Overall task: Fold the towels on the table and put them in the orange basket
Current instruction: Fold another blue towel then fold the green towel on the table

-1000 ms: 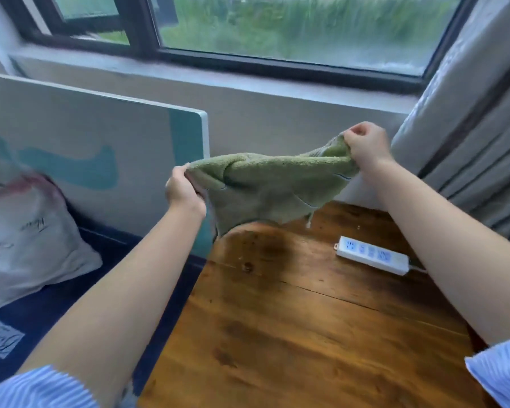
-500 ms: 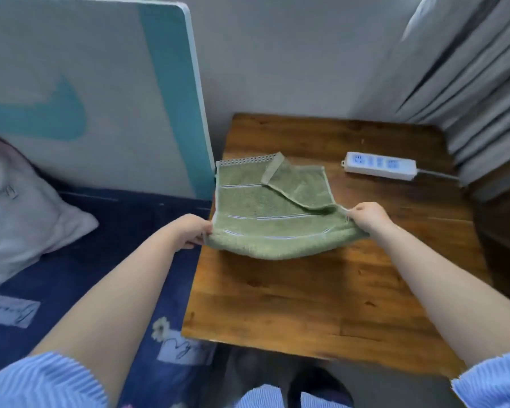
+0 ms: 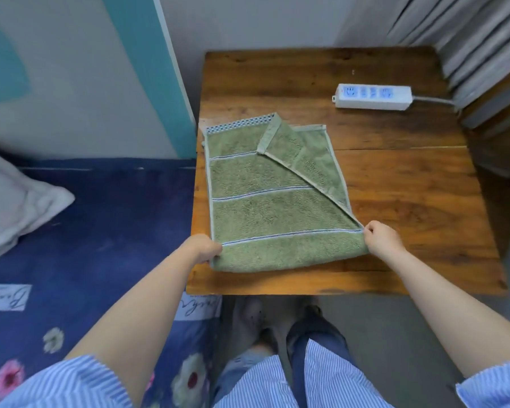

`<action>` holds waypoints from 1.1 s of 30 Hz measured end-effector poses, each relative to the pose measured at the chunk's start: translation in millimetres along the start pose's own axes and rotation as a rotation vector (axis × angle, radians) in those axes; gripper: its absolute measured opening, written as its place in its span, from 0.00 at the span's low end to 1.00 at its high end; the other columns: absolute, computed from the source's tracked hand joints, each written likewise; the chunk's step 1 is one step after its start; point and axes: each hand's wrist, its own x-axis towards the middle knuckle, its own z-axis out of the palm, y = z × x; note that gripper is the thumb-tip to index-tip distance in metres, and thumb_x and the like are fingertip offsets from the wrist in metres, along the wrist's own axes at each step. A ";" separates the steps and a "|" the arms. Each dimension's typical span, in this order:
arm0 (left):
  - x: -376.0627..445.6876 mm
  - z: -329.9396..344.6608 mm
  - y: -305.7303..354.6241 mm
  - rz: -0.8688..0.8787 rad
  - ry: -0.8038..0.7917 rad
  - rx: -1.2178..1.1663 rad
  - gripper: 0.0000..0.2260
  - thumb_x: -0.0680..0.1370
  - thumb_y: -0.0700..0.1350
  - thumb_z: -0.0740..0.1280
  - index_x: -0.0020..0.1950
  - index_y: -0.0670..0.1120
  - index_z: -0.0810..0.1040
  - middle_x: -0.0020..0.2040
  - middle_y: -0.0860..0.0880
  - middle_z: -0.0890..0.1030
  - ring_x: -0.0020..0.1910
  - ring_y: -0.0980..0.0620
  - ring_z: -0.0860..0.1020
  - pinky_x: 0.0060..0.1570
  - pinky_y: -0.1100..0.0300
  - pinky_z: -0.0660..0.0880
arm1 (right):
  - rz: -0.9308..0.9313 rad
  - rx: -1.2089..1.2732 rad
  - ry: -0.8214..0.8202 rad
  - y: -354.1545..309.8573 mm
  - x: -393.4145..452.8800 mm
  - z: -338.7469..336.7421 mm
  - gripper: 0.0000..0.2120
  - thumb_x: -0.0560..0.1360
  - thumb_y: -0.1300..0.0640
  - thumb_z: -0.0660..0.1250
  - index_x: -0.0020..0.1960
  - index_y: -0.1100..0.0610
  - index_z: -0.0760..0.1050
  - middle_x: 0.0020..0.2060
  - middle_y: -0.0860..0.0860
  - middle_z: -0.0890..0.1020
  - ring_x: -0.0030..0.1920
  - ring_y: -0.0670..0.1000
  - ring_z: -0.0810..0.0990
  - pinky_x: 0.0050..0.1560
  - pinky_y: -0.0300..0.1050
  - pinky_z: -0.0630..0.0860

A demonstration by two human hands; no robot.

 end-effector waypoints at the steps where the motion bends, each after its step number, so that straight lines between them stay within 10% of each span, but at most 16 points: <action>1: -0.5 3.8 -3.8 -0.004 -0.034 0.020 0.16 0.76 0.44 0.59 0.28 0.43 0.66 0.22 0.48 0.69 0.23 0.51 0.64 0.22 0.65 0.60 | 0.013 -0.070 -0.036 4.5 -2.3 4.4 0.10 0.78 0.62 0.54 0.48 0.63 0.73 0.52 0.62 0.79 0.50 0.59 0.74 0.46 0.47 0.68; 5: -6.9 17.8 -12.6 -0.019 -0.201 0.156 0.16 0.77 0.43 0.58 0.29 0.45 0.68 0.20 0.50 0.69 0.16 0.54 0.63 0.16 0.72 0.58 | 0.117 -0.348 -0.221 9.3 -14.0 14.1 0.10 0.74 0.64 0.58 0.53 0.61 0.74 0.56 0.59 0.77 0.57 0.58 0.74 0.56 0.48 0.69; 9: -3.1 21.2 -10.9 -0.023 -0.254 0.237 0.10 0.77 0.44 0.60 0.36 0.44 0.70 0.30 0.47 0.71 0.25 0.51 0.69 0.21 0.66 0.66 | 0.018 -0.461 -0.046 -5.4 -18.7 9.3 0.12 0.72 0.66 0.59 0.55 0.59 0.70 0.55 0.57 0.77 0.57 0.57 0.74 0.54 0.49 0.68; 12: 6.2 17.2 -1.1 0.056 -0.138 0.253 0.16 0.78 0.53 0.59 0.45 0.40 0.73 0.43 0.46 0.76 0.43 0.47 0.75 0.37 0.58 0.71 | -0.295 -0.415 0.071 -28.3 -10.4 8.2 0.21 0.71 0.69 0.59 0.62 0.59 0.67 0.57 0.56 0.75 0.58 0.58 0.71 0.55 0.50 0.69; 16: 20.4 2.8 15.0 0.049 0.061 0.202 0.20 0.79 0.56 0.56 0.33 0.44 0.66 0.31 0.50 0.68 0.32 0.51 0.69 0.28 0.61 0.63 | -0.500 -0.257 0.051 -79.4 11.6 12.7 0.20 0.74 0.65 0.58 0.66 0.59 0.66 0.59 0.56 0.75 0.61 0.56 0.70 0.61 0.50 0.67; 24: 37.2 -33.0 44.4 0.095 0.230 0.166 0.10 0.78 0.46 0.56 0.52 0.41 0.73 0.46 0.45 0.75 0.44 0.46 0.72 0.39 0.58 0.68 | -0.624 -0.229 0.099 -186.0 74.6 32.5 0.24 0.74 0.58 0.64 0.68 0.53 0.63 0.59 0.59 0.72 0.58 0.57 0.70 0.57 0.50 0.68; 33: 80.1 -83.2 109.4 0.222 0.429 0.050 0.16 0.78 0.38 0.57 0.66 0.40 0.68 0.63 0.41 0.74 0.61 0.42 0.72 0.56 0.49 0.73 | -0.681 0.090 -0.002 -185.4 102.4 12.0 0.07 0.72 0.67 0.59 0.48 0.66 0.74 0.50 0.60 0.77 0.50 0.56 0.75 0.48 0.43 0.71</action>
